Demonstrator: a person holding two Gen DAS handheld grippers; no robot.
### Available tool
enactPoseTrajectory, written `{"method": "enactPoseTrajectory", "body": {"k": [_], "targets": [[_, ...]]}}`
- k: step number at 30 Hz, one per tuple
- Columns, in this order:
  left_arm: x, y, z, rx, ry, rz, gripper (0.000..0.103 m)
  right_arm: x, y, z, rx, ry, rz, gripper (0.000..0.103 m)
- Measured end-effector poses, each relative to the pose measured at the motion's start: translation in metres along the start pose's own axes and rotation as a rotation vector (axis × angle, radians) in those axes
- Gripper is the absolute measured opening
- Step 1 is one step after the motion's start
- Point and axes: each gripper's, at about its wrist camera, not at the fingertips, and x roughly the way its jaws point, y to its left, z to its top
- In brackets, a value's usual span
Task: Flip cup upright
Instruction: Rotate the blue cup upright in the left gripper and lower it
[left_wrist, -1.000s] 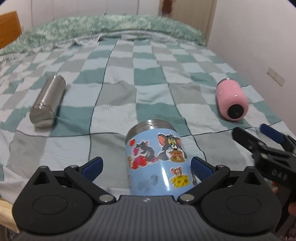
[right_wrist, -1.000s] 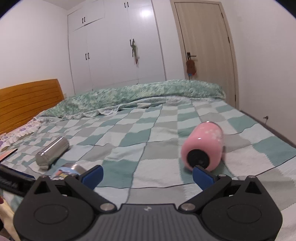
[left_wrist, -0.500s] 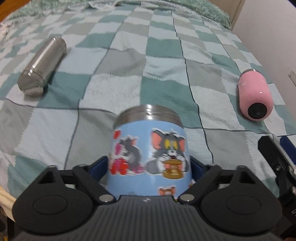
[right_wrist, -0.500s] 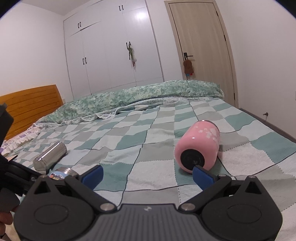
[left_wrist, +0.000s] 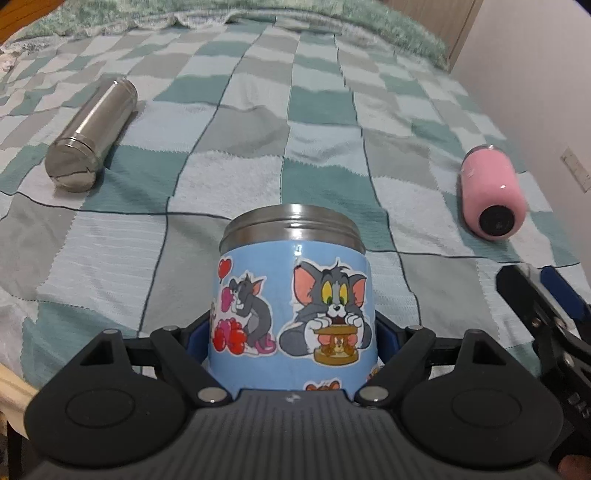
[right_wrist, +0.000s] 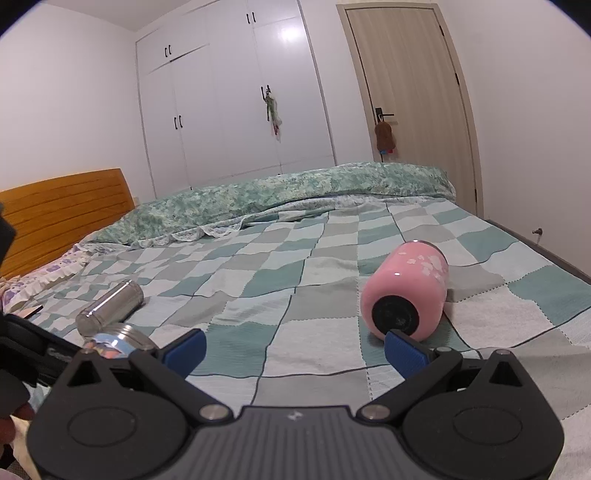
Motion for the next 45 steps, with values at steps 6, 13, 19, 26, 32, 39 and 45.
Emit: {"method": "enactPoseTrajectory", "body": {"k": [6, 13, 19, 26, 32, 39, 45], "targets": [[-0.03, 0.008, -0.007, 0.022, -0.127, -0.059, 0.084, -0.003, 0.007, -0.002, -0.02, -0.007, 0.002, 0.103], [-0.054, 0.011, 0.002, 0.084, -0.43, -0.025, 0.084, -0.005, 0.017, -0.004, -0.051, -0.015, 0.0, 0.103], [-0.024, 0.004, 0.001, 0.153, -0.612, 0.072, 0.085, -0.006, 0.023, -0.007, -0.077, -0.014, -0.016, 0.103], [0.021, 0.006, 0.013, 0.085, -0.646, 0.078, 0.085, -0.003, 0.029, -0.008, -0.103, -0.008, -0.026, 0.103], [0.042, 0.009, 0.018, 0.102, -0.599, 0.115, 0.085, -0.002, 0.029, -0.009, -0.11, -0.007, -0.035, 0.103], [0.028, 0.02, -0.001, 0.105, -0.557, 0.071, 0.085, -0.005, 0.031, -0.009, -0.113, -0.016, -0.03, 0.103], [0.019, 0.019, -0.016, 0.136, -0.52, 0.073, 0.085, -0.007, 0.037, -0.009, -0.121, -0.025, -0.028, 0.103]]}}
